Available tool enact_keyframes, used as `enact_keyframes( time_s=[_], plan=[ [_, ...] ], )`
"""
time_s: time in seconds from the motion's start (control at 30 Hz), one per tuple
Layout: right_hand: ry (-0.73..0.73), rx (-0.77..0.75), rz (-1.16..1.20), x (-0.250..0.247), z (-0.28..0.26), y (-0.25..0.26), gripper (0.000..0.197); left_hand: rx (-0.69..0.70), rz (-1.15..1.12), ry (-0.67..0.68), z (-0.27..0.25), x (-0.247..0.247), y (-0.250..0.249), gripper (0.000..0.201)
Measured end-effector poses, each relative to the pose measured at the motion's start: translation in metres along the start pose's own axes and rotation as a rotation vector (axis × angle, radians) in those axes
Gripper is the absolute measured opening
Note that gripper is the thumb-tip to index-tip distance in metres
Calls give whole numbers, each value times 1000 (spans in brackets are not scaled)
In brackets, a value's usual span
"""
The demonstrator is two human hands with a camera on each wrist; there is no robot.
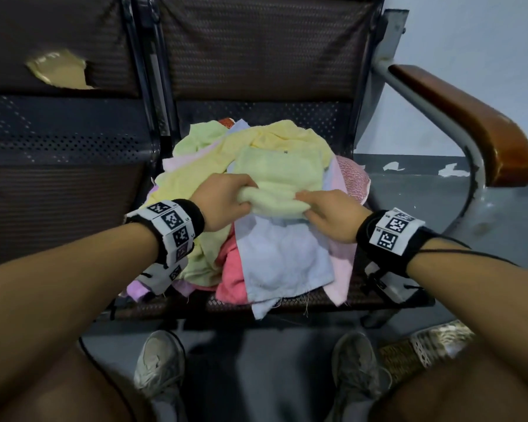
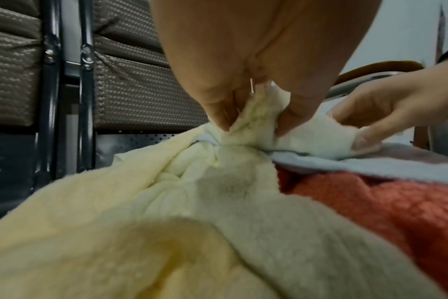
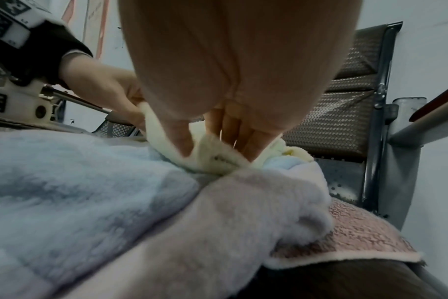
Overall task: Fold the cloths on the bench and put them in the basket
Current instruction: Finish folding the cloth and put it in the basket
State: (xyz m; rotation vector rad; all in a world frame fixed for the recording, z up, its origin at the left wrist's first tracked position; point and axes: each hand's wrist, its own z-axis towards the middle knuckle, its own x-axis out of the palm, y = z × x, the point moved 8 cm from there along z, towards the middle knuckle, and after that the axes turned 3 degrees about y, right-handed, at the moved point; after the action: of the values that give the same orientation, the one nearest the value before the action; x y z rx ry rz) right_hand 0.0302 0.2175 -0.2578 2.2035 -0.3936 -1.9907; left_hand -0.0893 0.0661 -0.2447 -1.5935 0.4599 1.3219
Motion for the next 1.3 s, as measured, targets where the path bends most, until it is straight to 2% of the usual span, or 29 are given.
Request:
enact_keyframes(
  time_s=[0.1,0.17,0.23,0.37,0.43,0.53,0.57,0.63,0.73,0.8,0.87,0.97,1.03,1.1,1.13,1.2,1.27,1.3],
  plan=[
    [-96,24,115,-18,-5,-1,32,-75,-123,-72,-2,-13,9,16],
    [-104,41,178,-25,-8,-1,23,-120,-239,-84,-4,-18,14,10],
    [-76,68,294,-24,-10,-2,14,-159,-383,-81,-6,-18,16,17],
    [-68,277,861,-12,-12,-12,30,-306,-579,-87,-3,-13,23,38],
    [-48,377,992,-1,-10,-17,30,-393,-622,-104,1,-11,30,44],
    [0,431,870,12,-3,-26,20,-500,-583,-161,-1,-11,41,47],
    [7,447,815,15,-1,-32,21,-535,-525,-141,-3,-10,44,50],
    [26,487,715,17,0,-42,27,-618,-425,-3,-9,-2,48,68],
    [40,514,640,16,0,-48,35,-734,-497,256,-23,19,48,91],
    [30,506,608,15,2,-51,37,-719,-601,319,-23,29,42,92],
    [41,498,578,15,2,-51,35,-679,-680,224,-16,26,39,81],
    [91,483,506,14,1,-46,31,-643,-814,61,-10,19,30,55],
    [119,465,420,9,0,-42,29,-615,-913,-5,-7,15,22,48],
    [72,438,339,-5,-2,-37,40,-546,-993,-61,-3,8,7,40],
    [16,407,357,-14,-3,-33,51,-497,-1027,-84,-1,3,-2,28],
    [-89,303,558,-34,-7,-18,71,-396,-1069,-109,1,-10,-23,11],
    [-122,209,838,-47,-14,1,81,-297,-1118,-103,0,-21,-43,7],
    [-116,194,924,-51,-18,8,76,-255,-1148,-94,-2,-26,-51,14]
  ],
)
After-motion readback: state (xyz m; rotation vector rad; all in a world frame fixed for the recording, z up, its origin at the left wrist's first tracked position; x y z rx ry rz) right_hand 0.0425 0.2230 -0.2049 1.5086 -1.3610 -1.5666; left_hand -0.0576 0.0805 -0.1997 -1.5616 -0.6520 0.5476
